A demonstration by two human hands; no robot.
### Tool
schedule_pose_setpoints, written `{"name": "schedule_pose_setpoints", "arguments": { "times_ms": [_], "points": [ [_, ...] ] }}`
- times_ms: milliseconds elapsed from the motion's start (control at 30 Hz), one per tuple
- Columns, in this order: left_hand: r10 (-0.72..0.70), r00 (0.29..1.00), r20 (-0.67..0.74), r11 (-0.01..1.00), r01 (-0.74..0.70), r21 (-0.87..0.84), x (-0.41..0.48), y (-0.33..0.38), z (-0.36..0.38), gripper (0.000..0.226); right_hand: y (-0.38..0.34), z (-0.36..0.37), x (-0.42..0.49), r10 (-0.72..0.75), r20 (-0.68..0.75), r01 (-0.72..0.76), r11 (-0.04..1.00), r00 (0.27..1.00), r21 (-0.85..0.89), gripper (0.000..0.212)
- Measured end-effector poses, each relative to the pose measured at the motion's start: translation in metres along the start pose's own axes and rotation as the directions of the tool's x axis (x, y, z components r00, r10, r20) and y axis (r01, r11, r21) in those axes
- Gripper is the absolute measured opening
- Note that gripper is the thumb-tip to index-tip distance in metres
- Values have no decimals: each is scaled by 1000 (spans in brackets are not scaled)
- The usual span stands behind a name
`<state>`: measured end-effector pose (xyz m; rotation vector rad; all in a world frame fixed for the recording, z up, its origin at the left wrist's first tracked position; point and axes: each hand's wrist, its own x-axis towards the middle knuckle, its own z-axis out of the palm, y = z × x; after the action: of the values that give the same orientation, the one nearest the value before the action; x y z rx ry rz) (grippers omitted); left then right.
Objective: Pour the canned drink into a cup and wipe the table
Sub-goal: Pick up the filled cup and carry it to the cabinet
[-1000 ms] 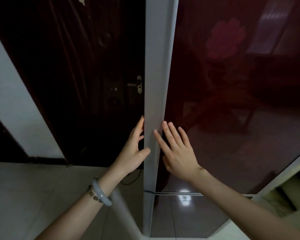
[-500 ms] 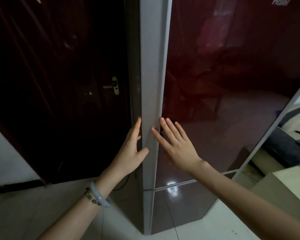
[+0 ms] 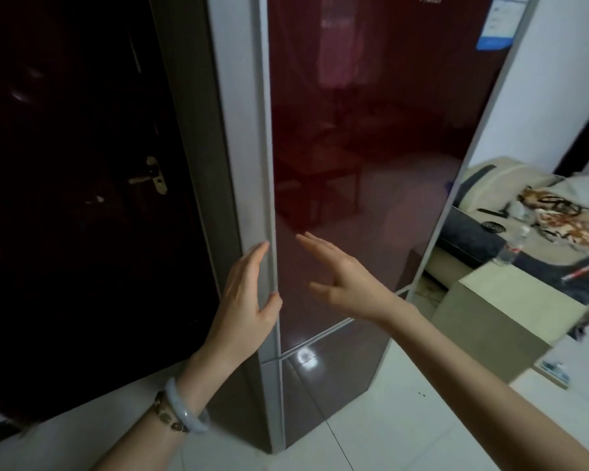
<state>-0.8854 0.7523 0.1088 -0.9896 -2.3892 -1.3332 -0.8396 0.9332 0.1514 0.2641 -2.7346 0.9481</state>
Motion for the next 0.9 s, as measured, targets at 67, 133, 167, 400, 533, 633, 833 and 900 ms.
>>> {"name": "schedule_pose_setpoints", "arguments": {
  "times_ms": [67,133,167,400,533,633,833,900],
  "points": [
    [64,995,75,997,-66,34,2,8,9,70,2,-8,-16,68,-37,-67,998,997,17,71],
    [128,982,140,985,-142,97,5,15,21,70,6,-16,-35,127,-76,-128,992,989,-1,71],
    [151,974,169,977,-173,121,7,19,28,71,8,-20,-46,152,-93,-155,988,984,-26,72],
    [330,880,341,894,-408,188,13,62,86,72,22,-48,-134,364,-253,-425,868,897,-258,73],
    [438,795,420,835,-533,137,7,105,126,71,29,-65,-189,449,-360,-570,724,817,-389,74],
    [529,714,458,783,-619,60,-3,143,159,71,32,-80,-235,507,-440,-669,613,741,-420,73],
    [677,551,488,669,-737,-96,-54,234,220,72,21,-108,-351,615,-567,-836,402,548,-373,72],
    [718,497,487,629,-764,-146,-81,270,240,72,13,-118,-398,635,-604,-876,331,482,-351,72]
  ]
}}
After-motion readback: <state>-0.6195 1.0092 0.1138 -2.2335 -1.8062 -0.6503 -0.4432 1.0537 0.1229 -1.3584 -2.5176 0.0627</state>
